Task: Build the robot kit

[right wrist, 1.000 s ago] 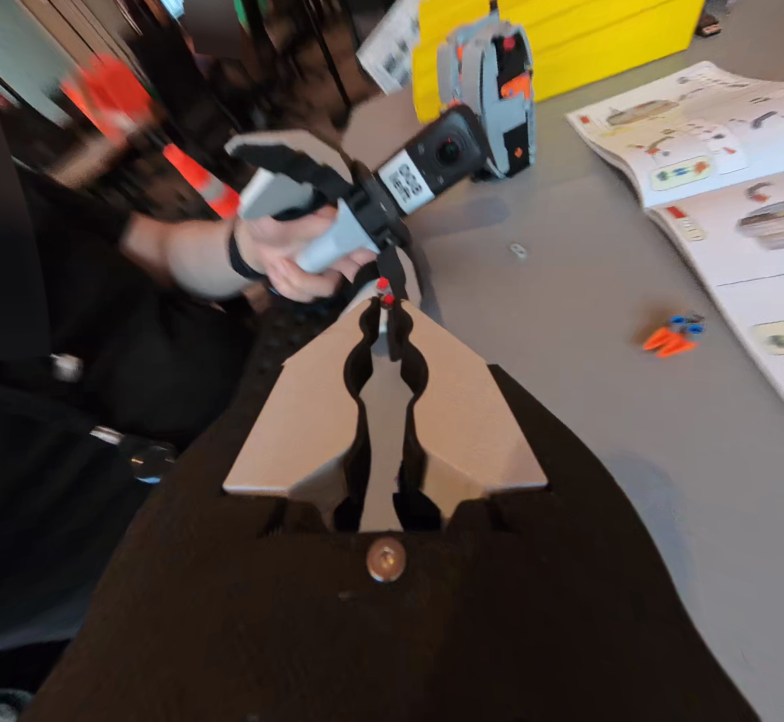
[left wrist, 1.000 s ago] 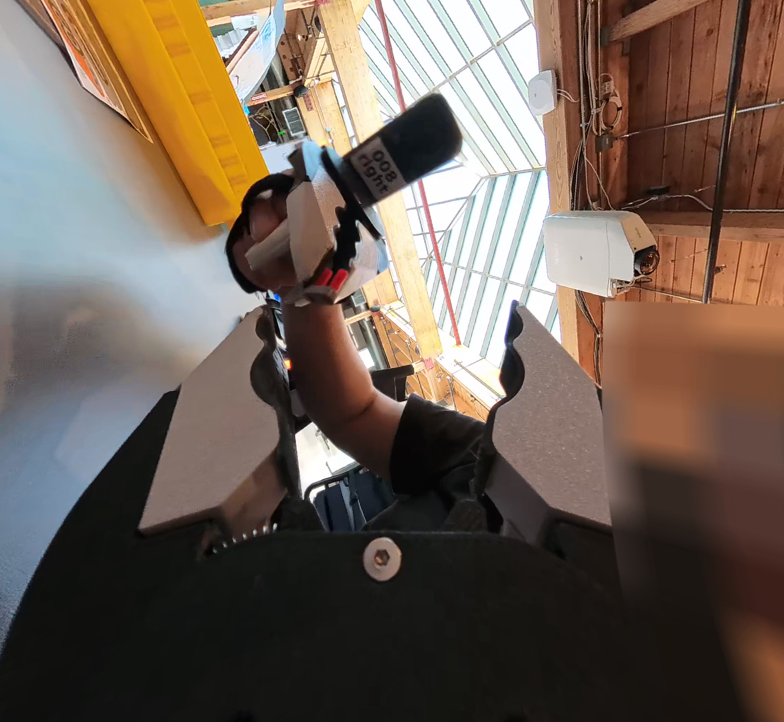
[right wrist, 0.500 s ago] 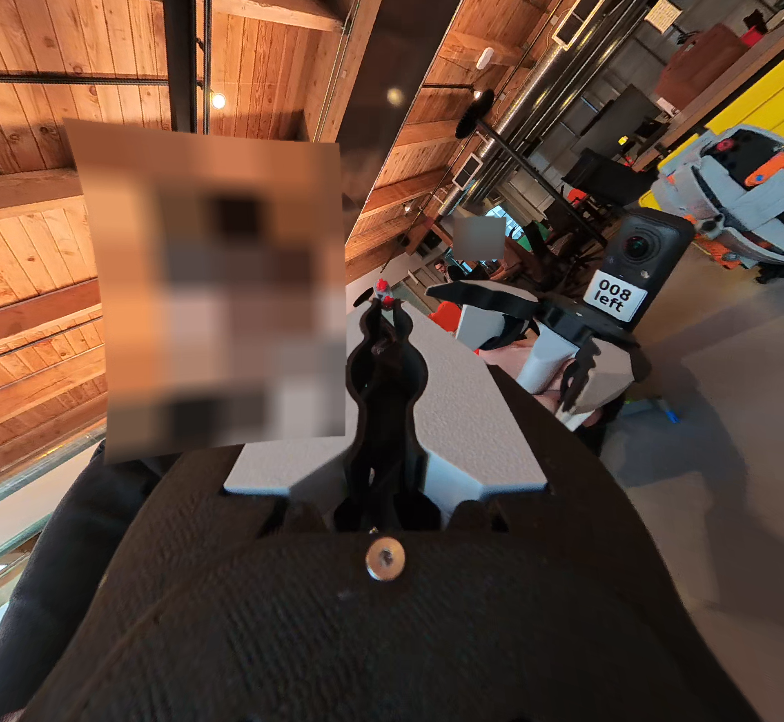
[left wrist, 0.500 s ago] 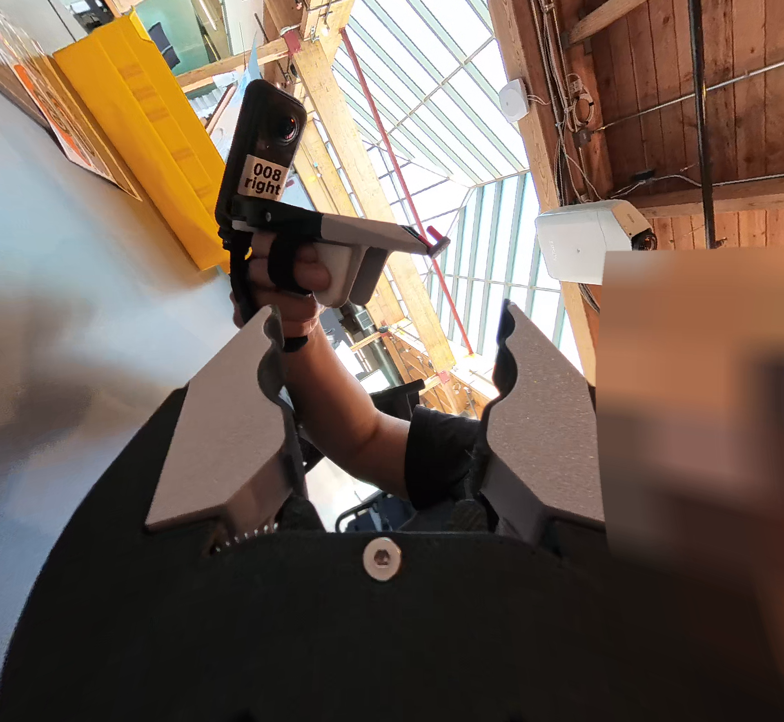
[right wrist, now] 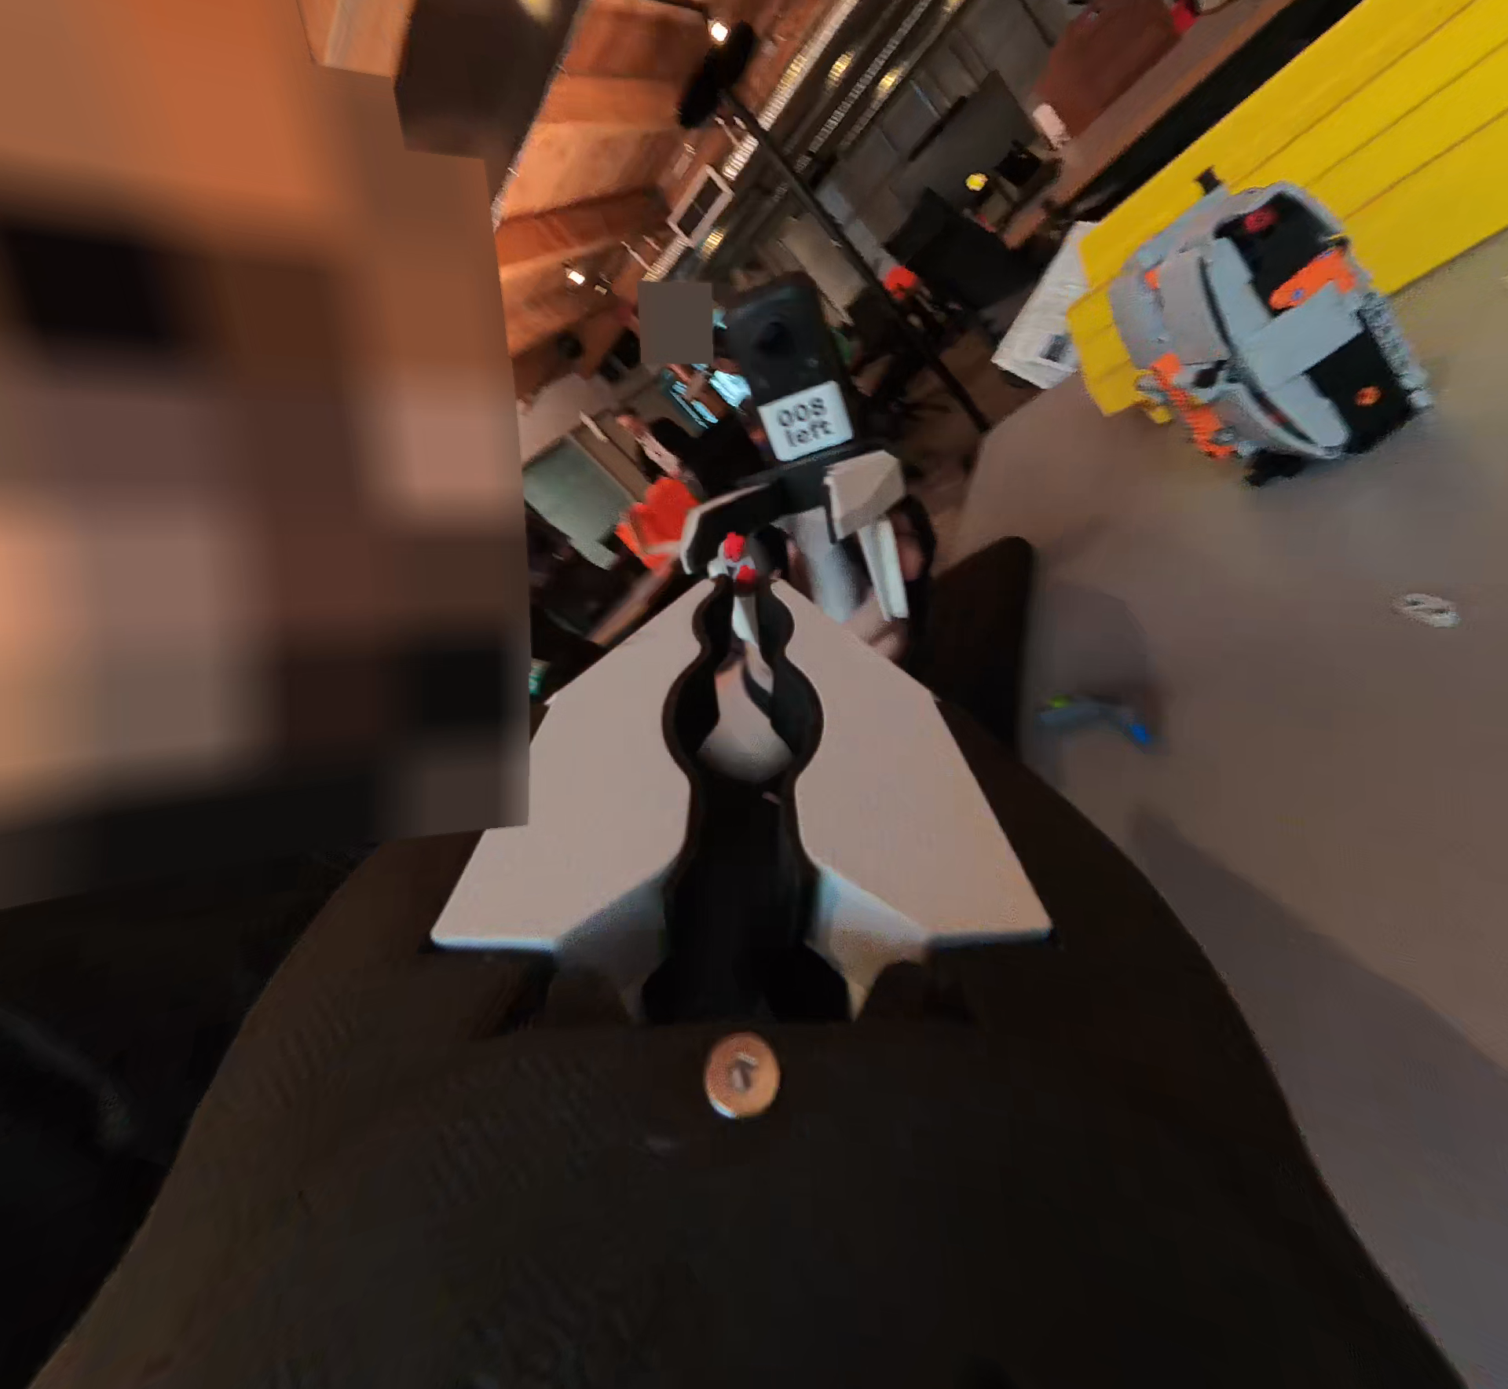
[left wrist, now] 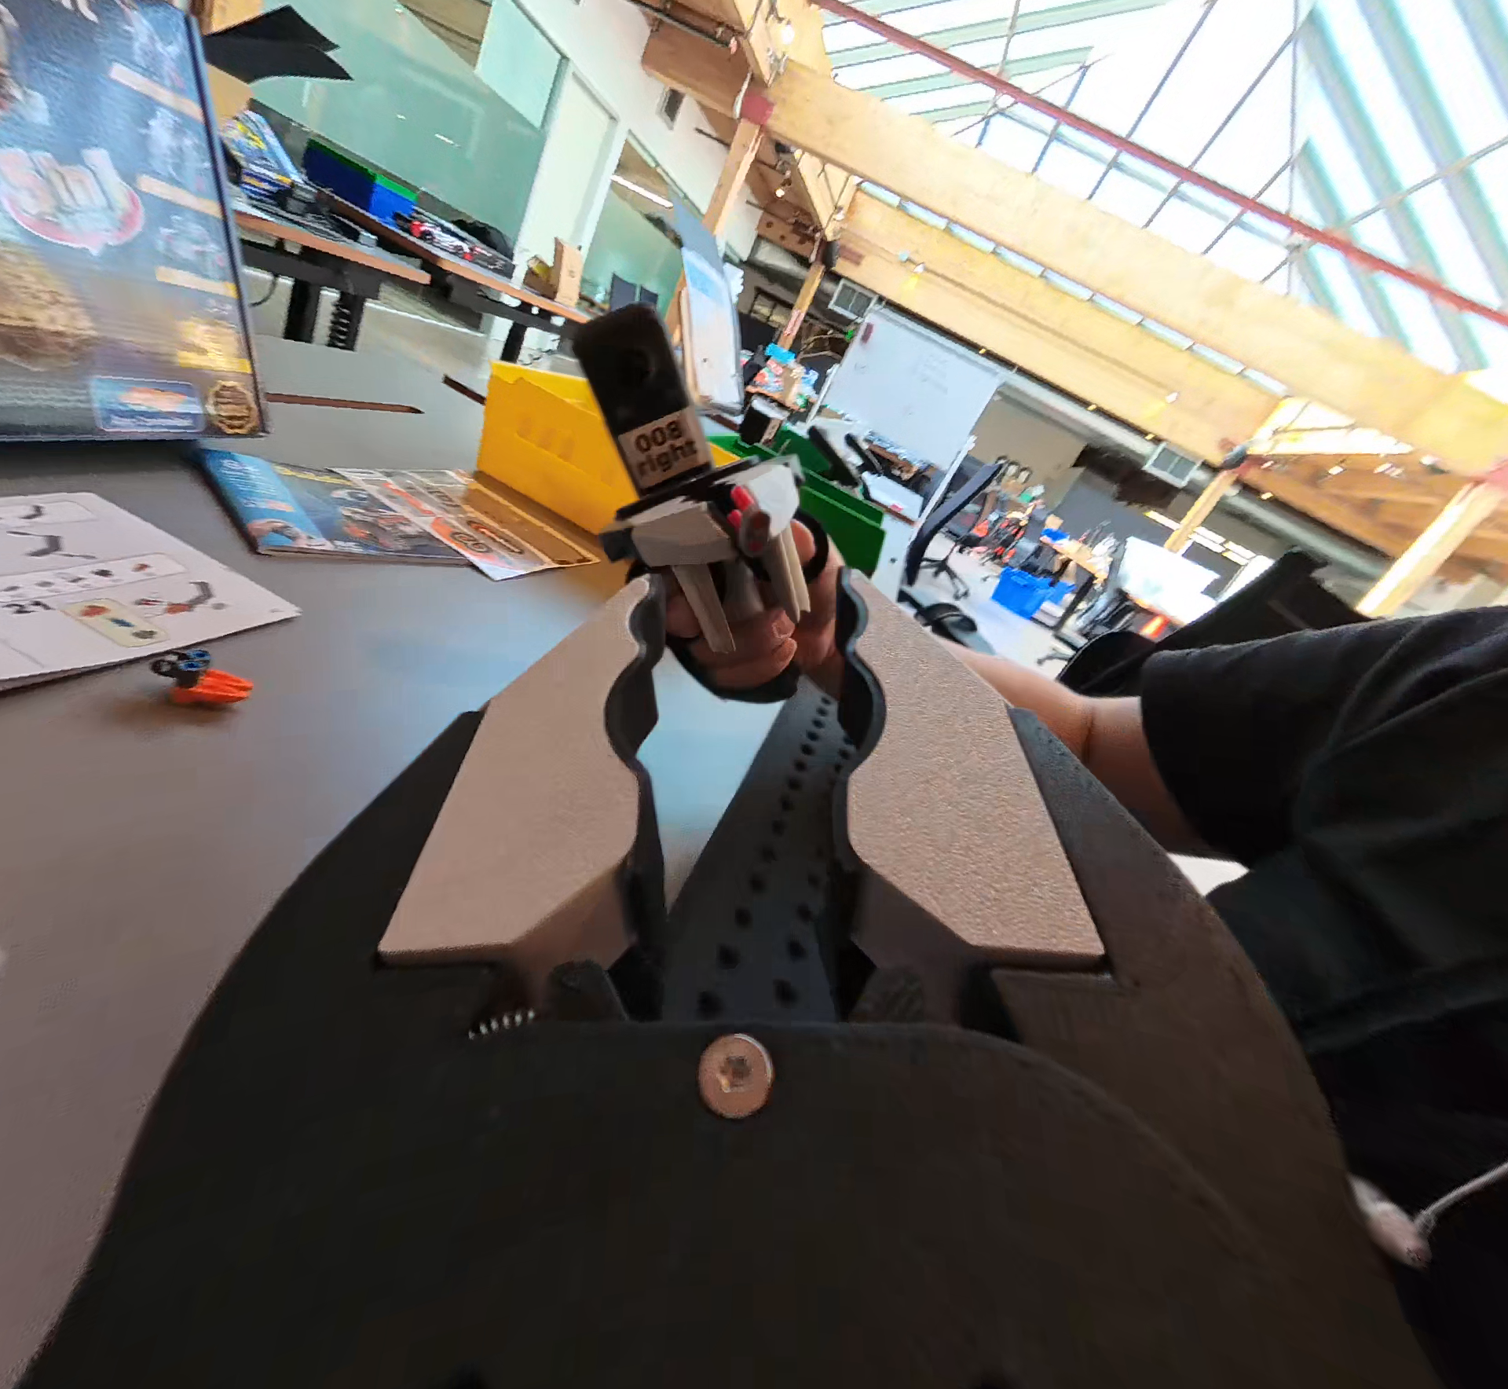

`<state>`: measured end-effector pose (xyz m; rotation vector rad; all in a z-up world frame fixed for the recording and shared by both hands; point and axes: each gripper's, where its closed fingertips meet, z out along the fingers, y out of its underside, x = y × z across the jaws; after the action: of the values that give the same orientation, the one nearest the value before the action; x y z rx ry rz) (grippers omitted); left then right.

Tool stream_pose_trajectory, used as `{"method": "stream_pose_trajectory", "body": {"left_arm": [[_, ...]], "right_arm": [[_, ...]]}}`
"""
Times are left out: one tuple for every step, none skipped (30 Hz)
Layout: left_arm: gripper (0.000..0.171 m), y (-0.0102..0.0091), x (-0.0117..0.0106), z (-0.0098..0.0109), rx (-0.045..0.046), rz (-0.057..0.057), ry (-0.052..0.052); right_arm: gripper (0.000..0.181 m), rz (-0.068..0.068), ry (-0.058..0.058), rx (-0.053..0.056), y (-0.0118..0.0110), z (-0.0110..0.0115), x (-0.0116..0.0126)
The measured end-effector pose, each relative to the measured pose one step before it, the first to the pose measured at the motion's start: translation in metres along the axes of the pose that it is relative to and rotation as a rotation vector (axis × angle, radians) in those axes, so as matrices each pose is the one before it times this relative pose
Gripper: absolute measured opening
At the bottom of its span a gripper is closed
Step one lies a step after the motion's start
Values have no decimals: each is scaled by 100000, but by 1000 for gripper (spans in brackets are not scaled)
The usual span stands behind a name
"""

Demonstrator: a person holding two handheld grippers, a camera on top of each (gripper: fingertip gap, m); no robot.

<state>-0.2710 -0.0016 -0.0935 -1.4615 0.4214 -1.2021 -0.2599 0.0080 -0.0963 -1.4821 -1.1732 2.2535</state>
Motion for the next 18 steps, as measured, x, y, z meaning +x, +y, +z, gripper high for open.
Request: {"method": "stream_pose_trajectory", "body": {"left_arm": [[37,153,-75,-365,-1329,2297,-2504],[33,211,-174,-383,-1416,1760,-2677],[32,238,-156,-338,-1302,1559,-2149],[32,262,-17,-280,-1339,1373,-852],[33,296,166,-242,-1488,1432,545],[34,279,191,-216,-1575,1734,832],[34,237,-10,-231,-1605,1911,-564],[34,125,-237,-249,-1123,1851,-2074],[34,0,-99,-205,-335,1626,-1069],[33,-89,176,-147,122,760,838],[30,-94,242,-110,301,-232,1534],[28,-8,203,-27,2,-530,1568],[25,208,-187,21,-993,-527,-485],[25,353,-639,45,-1491,-231,-2918],[23,471,-546,93,-1691,71,-1891],[10,555,-272,100,-2269,-565,2],[6,440,-288,91,-1800,-987,-268],[6,185,-97,50,-318,-174,621]], "right_arm": [[5,-6310,6618,-3605,398,242,353],[5,-5950,6657,-3772,371,228,343],[5,-6214,6321,-3031,260,198,293],[5,-5526,5007,-1691,99,189,125],[5,-3489,3237,-941,5,208,-47],[5,-2366,2056,-1050,67,236,-138],[5,-2650,813,-1099,110,305,-306],[4,-2918,858,-187,30,323,-297],[4,-2419,1621,-103,52,326,-126],[2,-1561,1085,-709,164,338,-116],[1,-848,-354,-632,180,343,-237],[1,-57,13,-611,209,329,-45],[0,139,1079,-923,306,306,253],[0,-405,2432,-1296,387,274,563],[0,-875,1712,-1092,354,260,506],[0,-357,152,-611,275,223,290],[0,350,99,-157,186,164,270],[0,339,99,-116,153,129,218]]}}
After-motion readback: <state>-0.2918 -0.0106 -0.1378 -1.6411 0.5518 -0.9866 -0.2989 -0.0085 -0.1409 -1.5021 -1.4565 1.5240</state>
